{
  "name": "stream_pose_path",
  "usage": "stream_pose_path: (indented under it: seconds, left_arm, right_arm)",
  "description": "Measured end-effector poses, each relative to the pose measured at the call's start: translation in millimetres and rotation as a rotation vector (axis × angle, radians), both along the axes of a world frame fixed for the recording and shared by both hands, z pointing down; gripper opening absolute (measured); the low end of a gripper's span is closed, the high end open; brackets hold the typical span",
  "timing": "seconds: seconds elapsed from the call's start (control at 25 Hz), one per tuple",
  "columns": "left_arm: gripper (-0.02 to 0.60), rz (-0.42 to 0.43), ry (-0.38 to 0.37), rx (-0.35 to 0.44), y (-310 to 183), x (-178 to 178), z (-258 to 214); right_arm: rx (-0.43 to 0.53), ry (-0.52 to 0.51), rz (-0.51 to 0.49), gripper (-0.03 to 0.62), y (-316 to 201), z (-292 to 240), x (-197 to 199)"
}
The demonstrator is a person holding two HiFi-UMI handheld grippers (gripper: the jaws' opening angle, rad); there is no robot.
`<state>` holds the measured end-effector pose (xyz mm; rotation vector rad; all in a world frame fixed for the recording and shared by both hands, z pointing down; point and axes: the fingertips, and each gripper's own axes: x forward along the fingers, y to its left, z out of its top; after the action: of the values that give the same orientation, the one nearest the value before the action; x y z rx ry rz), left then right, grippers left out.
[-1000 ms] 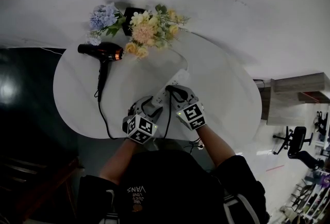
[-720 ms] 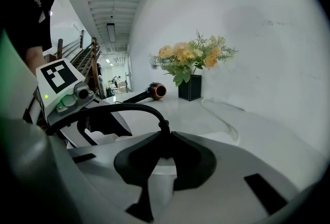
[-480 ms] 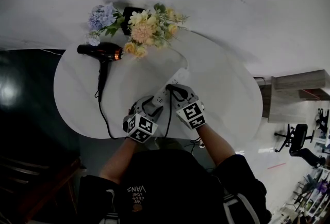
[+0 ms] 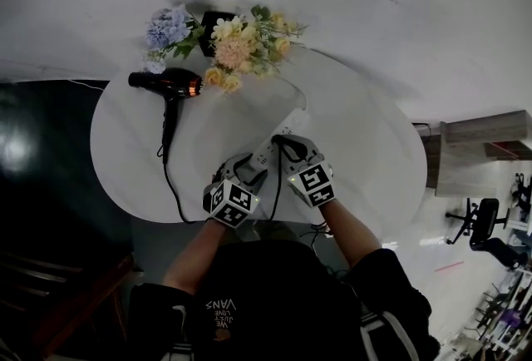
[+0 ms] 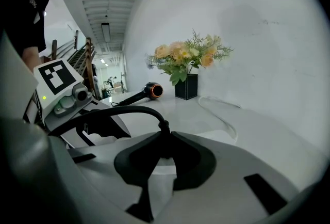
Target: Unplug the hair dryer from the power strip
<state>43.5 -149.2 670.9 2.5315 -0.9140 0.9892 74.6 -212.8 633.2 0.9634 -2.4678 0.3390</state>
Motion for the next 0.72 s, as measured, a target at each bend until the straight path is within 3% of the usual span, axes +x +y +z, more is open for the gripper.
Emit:
stream_pose_path:
  seconds: [0.72]
  left_arm:
    - [0.249,-0.036,0.044,-0.029,0.2,-1.9,1.8]
  right_arm:
    - [-0.005,-0.054,0.021,0.071,-0.4,-12.6,3.5]
